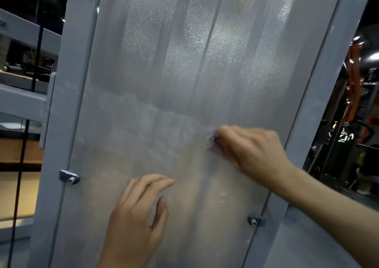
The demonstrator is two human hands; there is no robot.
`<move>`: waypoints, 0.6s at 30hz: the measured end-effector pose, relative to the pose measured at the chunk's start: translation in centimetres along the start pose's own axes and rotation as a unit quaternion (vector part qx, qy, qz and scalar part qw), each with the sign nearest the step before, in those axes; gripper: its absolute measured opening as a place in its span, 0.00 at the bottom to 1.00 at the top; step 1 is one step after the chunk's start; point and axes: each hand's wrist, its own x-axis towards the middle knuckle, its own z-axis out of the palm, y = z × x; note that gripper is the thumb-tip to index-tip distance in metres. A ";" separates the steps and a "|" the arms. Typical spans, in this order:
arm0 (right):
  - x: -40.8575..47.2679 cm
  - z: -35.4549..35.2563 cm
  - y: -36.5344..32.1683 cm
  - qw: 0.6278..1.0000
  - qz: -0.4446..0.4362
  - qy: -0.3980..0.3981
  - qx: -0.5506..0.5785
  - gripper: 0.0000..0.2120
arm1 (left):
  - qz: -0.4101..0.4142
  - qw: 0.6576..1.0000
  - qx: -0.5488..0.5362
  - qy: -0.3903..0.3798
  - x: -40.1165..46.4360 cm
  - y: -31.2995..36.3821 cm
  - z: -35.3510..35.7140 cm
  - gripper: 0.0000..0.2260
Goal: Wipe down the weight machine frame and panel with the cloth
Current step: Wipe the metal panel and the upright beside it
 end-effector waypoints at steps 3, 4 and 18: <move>-0.8 0.7 -0.4 0.997 -0.066 -0.019 -0.018 0.15 | 0.004 1.000 0.003 -0.005 -0.1 0.0 0.0 0.15; -0.2 0.6 0.1 0.998 -0.063 -0.009 -0.027 0.15 | 0.005 1.000 0.003 -0.005 -0.1 0.0 0.0 0.15; 1.0 1.9 0.1 0.989 -0.115 0.067 -0.065 0.15 | 0.061 0.995 0.066 0.037 0.8 -1.1 0.1 0.16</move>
